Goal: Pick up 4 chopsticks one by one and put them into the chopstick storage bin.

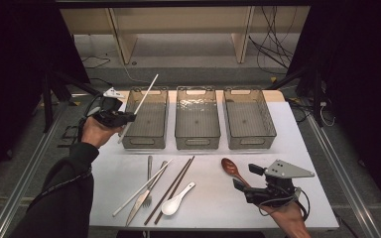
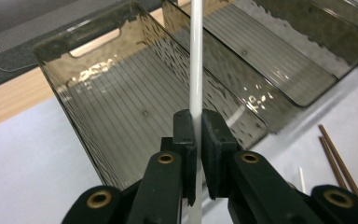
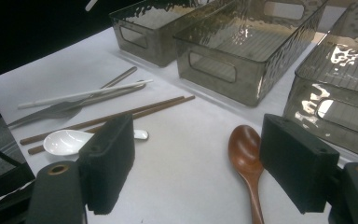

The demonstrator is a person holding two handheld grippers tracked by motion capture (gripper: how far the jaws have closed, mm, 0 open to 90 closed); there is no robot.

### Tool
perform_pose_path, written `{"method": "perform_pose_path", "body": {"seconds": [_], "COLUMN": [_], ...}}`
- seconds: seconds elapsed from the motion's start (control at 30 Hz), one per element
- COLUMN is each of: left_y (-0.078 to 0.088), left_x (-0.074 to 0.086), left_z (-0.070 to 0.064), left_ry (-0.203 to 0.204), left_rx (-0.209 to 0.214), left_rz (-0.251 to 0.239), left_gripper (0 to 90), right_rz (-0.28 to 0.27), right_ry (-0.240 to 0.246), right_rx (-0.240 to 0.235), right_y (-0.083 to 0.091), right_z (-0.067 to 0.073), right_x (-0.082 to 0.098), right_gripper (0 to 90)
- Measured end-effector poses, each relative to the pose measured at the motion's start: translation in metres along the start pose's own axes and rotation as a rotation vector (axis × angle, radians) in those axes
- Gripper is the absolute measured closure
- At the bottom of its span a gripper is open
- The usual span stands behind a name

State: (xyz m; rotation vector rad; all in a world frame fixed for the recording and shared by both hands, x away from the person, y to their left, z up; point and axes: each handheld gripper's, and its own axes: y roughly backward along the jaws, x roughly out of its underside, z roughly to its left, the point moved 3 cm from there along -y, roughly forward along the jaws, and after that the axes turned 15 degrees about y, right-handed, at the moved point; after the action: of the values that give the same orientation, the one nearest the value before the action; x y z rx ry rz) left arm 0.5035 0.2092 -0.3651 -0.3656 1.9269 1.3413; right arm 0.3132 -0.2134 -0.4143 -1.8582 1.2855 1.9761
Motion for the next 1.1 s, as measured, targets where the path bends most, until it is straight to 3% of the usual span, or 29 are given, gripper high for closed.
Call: {"method": "perform_pose_path", "body": {"seconds": [0.57,0.97,1.1], "left_y": [-0.021,-0.039,-0.044], "left_x": [-0.022,-0.019,-0.015], "left_z": [0.018,0.026,0.026], "left_ry": [0.043,0.078,0.069], "left_rx": [-0.028,-0.043,-0.049], "left_rz": [-0.028,-0.037,-0.027], "left_gripper": [84.2,84.1,84.0], "right_rz": [-0.005,-0.006,-0.007], "right_ry": [-0.005,-0.007,-0.006], "right_rx": [-0.005,-0.004,-0.002], "right_y": [-0.001,0.0,0.001], "right_z": [-0.001,-0.001,-0.001], "right_x": [0.0,0.001,0.0], "right_gripper": [27.6,27.6,27.6]}}
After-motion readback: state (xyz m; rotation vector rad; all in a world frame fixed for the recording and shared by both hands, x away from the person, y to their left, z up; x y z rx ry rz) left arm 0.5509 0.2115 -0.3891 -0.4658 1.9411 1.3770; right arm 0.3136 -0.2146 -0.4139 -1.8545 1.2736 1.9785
